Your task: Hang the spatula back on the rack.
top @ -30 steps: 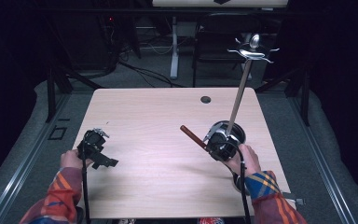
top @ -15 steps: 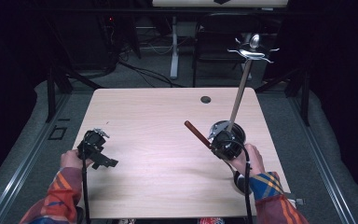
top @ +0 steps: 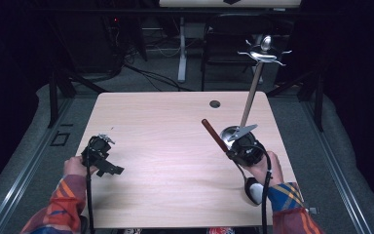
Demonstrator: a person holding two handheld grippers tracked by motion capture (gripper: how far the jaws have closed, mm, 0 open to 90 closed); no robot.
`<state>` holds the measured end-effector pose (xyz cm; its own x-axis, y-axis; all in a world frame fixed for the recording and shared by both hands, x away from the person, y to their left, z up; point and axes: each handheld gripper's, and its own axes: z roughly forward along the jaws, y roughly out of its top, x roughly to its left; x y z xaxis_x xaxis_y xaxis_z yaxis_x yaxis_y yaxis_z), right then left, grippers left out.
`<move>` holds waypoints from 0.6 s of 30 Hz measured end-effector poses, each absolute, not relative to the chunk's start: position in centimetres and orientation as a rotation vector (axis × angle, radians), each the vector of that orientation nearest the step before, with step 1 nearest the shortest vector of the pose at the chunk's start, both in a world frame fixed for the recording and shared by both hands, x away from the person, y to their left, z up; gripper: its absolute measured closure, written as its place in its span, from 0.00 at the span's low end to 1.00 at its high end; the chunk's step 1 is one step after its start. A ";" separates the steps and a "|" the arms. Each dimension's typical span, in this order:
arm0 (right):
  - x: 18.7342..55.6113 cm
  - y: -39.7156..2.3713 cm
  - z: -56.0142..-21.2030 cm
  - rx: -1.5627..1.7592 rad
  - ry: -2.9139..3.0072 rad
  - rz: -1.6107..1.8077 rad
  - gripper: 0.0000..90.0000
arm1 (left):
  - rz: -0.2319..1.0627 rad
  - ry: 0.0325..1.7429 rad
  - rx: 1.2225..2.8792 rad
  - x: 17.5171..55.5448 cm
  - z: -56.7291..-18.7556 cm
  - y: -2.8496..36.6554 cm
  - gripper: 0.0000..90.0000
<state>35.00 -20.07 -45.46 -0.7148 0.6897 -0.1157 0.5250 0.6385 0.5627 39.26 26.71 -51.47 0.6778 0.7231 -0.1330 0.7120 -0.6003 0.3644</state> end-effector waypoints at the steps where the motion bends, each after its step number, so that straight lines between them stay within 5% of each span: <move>1: 34.9 -20.3 -45.4 0.983 2.533 0.744 0.95 | 0.041 1.120 2.505 39.3 -51.5 26.7 0.04; 18: 34.0 -23.4 -44.3 1.074 2.414 0.934 0.95 | 0.043 1.110 2.510 39.2 -51.4 26.6 0.04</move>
<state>33.97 -23.44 -44.34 -0.6578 0.7522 -0.0383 0.5304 0.4988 0.6854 39.23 26.65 -51.44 0.6850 0.7170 -0.1291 0.7050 -0.6077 0.3657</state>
